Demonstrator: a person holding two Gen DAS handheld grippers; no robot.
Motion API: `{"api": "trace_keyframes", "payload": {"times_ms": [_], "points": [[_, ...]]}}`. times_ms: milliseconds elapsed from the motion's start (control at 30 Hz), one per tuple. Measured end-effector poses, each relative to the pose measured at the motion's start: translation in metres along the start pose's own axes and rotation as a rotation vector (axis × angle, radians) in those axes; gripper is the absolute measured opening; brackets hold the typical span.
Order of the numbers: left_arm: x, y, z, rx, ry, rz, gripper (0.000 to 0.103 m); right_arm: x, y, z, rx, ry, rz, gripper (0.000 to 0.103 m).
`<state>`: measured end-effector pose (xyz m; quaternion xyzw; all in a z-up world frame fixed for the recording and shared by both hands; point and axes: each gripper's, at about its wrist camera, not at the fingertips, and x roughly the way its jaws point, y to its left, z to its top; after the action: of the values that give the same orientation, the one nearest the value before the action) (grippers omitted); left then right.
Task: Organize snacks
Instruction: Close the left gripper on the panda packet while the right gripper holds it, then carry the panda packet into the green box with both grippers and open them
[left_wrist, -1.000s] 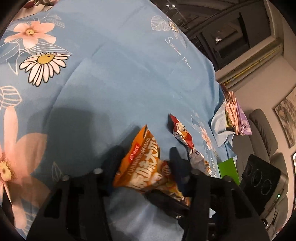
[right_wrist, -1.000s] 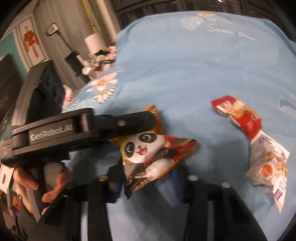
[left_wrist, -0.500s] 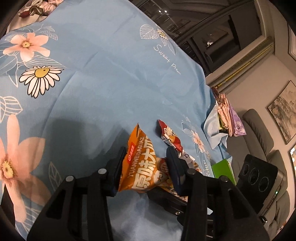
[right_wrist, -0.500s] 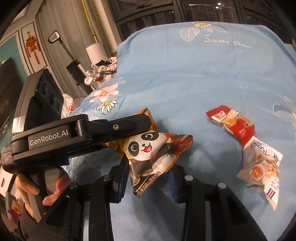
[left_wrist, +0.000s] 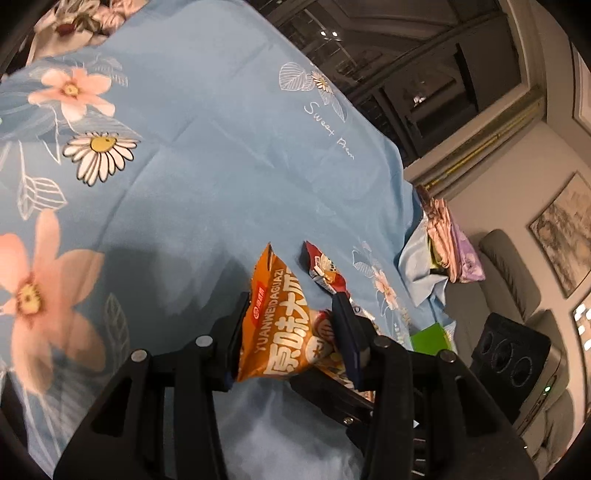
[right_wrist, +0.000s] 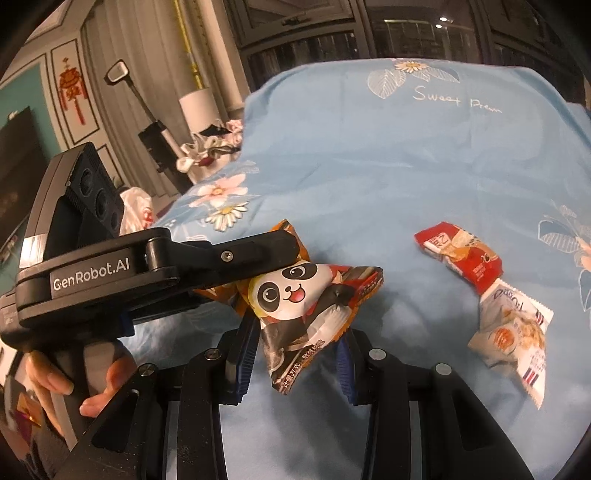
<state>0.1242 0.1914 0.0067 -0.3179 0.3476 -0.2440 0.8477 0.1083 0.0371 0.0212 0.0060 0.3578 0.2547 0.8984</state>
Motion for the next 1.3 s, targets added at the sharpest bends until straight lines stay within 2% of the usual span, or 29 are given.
{"api": "trace_keyframes", "payload": {"times_ms": [233,400,600,767,900,967,1100,1233,1300], "points": [[-0.027,-0.042,-0.033,0.038,-0.005,-0.003,0.043,-0.048,0.005,-0.018,0.015,-0.010,0.018,0.040],[-0.025,-0.089,-0.055,0.010,0.019,-0.039,0.043,-0.099,-0.003,-0.030,0.072,-0.026,-0.059,0.040],[-0.009,-0.183,-0.089,0.138,0.080,-0.140,0.043,-0.191,-0.043,-0.053,0.141,-0.125,-0.166,0.040],[0.039,-0.268,-0.129,0.242,0.187,-0.243,0.043,-0.263,-0.090,-0.088,0.241,-0.213,-0.316,0.040],[0.083,-0.323,-0.159,0.304,0.250,-0.282,0.043,-0.307,-0.133,-0.113,0.328,-0.265,-0.449,0.040],[0.103,-0.344,-0.174,0.343,0.267,-0.277,0.043,-0.319,-0.156,-0.123,0.380,-0.281,-0.489,0.040],[0.138,-0.368,-0.201,0.387,0.317,-0.246,0.043,-0.333,-0.195,-0.137,0.507,-0.279,-0.527,0.040],[0.159,-0.383,-0.215,0.422,0.344,-0.242,0.043,-0.344,-0.214,-0.148,0.535,-0.277,-0.585,0.040],[0.170,-0.387,-0.219,0.424,0.363,-0.241,0.043,-0.352,-0.218,-0.157,0.563,-0.289,-0.587,0.040]]}}
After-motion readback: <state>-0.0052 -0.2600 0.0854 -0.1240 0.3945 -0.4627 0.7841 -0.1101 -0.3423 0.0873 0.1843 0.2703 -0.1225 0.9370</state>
